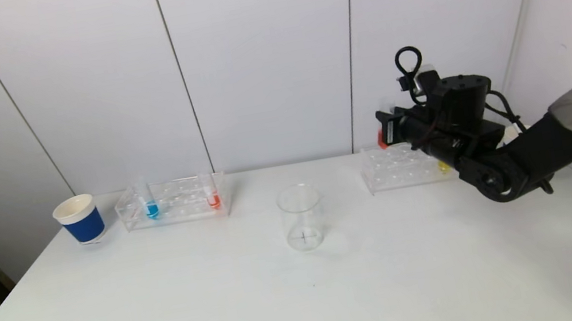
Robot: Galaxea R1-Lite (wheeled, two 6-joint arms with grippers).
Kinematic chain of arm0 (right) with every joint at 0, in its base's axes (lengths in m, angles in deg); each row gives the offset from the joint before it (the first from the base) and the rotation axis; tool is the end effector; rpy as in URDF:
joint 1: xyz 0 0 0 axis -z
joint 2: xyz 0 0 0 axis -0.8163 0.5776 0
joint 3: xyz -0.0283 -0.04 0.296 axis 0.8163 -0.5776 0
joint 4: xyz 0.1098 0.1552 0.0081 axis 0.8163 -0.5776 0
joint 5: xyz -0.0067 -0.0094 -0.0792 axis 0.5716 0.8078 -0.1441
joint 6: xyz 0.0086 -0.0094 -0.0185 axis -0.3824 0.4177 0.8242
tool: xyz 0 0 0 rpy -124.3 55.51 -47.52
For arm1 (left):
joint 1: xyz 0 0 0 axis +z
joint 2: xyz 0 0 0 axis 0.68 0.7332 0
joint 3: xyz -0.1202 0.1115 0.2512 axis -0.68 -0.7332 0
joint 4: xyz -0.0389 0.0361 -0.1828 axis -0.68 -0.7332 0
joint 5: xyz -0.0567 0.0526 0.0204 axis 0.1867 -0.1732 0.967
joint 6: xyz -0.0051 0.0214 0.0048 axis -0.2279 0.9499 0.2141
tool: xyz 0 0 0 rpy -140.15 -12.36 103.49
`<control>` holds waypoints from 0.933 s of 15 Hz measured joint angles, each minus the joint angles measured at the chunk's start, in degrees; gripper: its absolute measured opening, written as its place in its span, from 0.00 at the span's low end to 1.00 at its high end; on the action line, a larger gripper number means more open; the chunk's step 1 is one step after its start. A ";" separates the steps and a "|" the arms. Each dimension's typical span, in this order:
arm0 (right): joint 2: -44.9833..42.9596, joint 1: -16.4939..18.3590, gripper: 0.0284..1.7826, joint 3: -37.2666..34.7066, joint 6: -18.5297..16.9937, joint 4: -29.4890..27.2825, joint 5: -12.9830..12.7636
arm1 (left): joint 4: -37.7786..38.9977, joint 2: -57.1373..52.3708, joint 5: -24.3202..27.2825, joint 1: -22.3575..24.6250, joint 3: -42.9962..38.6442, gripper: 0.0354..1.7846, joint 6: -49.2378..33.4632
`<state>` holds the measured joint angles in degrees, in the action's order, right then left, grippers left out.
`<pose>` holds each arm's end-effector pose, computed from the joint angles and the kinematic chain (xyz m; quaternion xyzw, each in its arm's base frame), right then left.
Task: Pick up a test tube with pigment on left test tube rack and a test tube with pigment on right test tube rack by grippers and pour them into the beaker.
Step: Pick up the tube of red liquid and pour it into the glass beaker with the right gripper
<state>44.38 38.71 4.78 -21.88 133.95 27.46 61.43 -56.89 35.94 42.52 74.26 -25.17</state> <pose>0.4099 0.1151 0.1238 0.0136 0.0354 0.0852 0.9956 -0.0250 -0.0010 0.0763 0.0567 0.0172 -0.0314 0.9977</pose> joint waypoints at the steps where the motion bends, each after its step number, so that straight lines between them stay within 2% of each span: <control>1: -0.52 0.05 0.25 0.55 0.04 -1.10 0.02 | 0.00 0.00 0.00 0.00 0.00 0.99 0.00; 9: -6.07 -0.94 0.25 4.19 2.11 -9.97 0.48 | 0.00 0.00 0.00 0.00 0.00 0.99 0.00; 14: -10.14 -1.71 0.25 4.69 4.51 -14.76 2.99 | 0.00 0.00 0.00 -0.02 0.00 0.99 0.00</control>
<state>34.23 37.00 9.47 -17.36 119.18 30.44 61.43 -56.89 35.94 42.49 74.26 -25.17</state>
